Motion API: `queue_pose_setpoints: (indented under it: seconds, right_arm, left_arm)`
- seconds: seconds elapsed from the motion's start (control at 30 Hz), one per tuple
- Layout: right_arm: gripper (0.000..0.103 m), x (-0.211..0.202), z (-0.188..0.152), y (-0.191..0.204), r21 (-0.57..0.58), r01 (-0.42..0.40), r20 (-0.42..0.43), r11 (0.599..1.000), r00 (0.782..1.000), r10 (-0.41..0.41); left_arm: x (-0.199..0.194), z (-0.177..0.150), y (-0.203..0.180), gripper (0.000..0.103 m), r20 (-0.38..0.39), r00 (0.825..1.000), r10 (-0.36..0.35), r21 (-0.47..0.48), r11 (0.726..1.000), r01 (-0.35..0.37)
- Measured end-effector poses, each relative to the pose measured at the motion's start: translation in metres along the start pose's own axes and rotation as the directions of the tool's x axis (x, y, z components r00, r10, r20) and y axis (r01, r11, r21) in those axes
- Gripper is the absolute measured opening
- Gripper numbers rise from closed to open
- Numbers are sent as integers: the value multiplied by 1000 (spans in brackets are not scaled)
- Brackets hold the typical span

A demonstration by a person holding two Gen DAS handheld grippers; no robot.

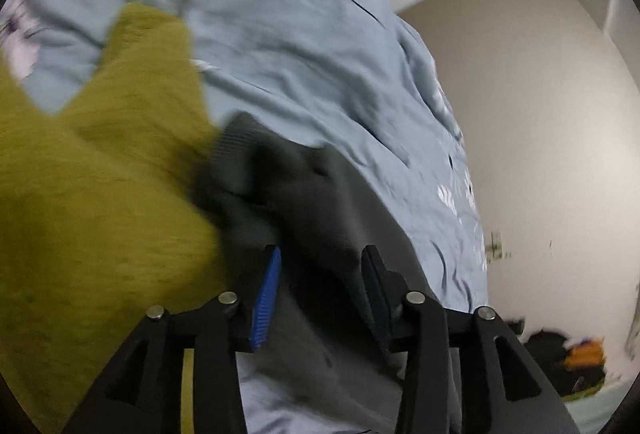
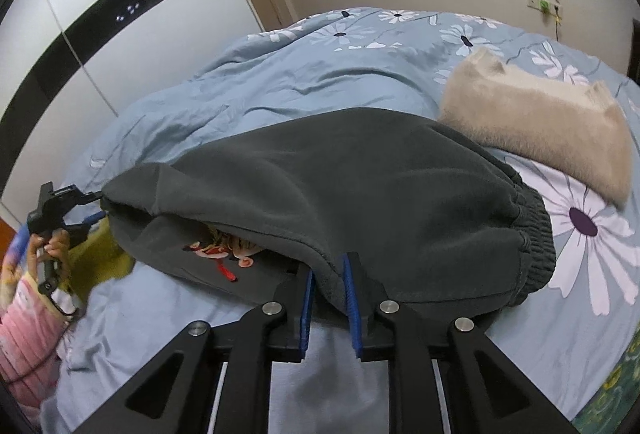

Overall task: Fold clothes
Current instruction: 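Lay the sweatpants flat with the right gripper and release them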

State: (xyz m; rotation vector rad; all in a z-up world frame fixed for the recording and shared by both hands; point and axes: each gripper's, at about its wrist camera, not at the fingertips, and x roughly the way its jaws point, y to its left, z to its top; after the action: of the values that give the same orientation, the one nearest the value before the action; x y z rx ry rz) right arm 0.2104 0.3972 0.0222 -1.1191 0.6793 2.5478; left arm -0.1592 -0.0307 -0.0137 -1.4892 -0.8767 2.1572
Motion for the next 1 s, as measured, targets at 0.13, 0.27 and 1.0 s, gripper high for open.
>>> queue_pose_setpoints:
  seconds: [0.13,0.27,1.0]
  right_arm:
    - [20,-10,-3,1,14,-19,15,1000,1000,18]
    - [45,-20,-10,7,-33,16,29,999,999,-15]
    - [51,-32,-43,-107,544,-200,153,815,979,138]
  left_arm:
    - [29,-2,-9,47,-50,998,42,-1,999,-42]
    - [48,0,0,47,-94,995,25,-79,996,-32]
    - [-20,8,-59,5,146,982,-120,56,992,113]
